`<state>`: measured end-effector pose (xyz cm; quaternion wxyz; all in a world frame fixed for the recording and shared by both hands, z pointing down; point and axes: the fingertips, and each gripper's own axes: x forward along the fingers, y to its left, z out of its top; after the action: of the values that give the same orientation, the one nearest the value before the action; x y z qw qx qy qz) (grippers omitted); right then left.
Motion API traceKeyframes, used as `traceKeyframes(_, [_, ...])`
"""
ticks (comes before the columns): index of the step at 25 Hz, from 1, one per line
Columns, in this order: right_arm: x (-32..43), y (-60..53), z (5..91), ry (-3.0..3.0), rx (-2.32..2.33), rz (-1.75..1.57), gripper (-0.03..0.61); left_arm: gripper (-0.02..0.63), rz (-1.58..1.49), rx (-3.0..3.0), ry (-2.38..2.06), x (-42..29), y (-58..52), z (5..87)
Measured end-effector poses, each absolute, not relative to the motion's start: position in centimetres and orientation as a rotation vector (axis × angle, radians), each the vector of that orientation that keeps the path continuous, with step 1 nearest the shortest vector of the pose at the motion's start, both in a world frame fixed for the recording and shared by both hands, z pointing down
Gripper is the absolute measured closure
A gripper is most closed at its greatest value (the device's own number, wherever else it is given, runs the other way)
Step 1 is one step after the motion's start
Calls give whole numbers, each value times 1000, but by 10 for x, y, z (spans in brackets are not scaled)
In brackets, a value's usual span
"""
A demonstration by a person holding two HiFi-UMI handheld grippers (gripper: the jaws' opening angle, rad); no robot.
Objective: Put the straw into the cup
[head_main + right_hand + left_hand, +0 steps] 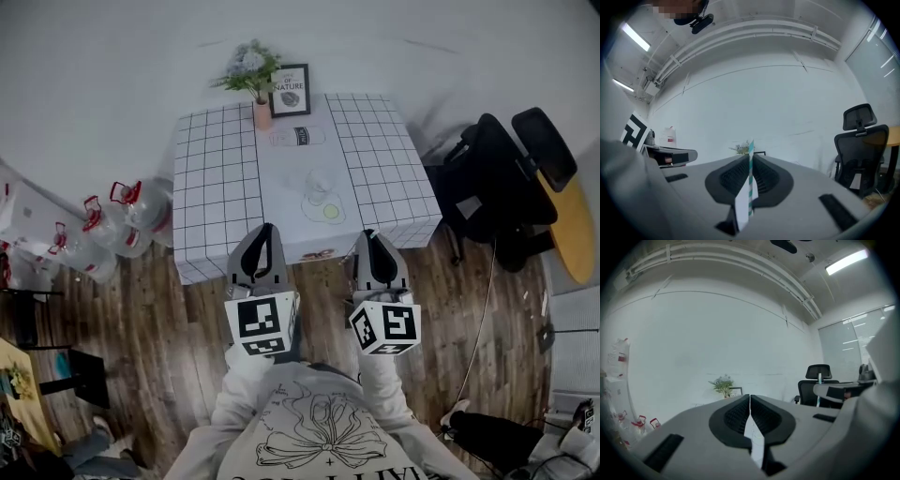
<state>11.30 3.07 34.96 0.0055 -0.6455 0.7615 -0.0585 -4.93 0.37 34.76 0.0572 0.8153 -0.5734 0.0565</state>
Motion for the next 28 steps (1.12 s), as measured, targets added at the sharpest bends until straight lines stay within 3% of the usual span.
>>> traceKeyframes(14, [113,-118,351,2344,-2067,-203,558,606,203,2505,-1645,-44,-150,357])
traceKeyframes(28, [117,-188,383,2372,-2030,-284,558,606,323,2411,-1609,-38,-199,408])
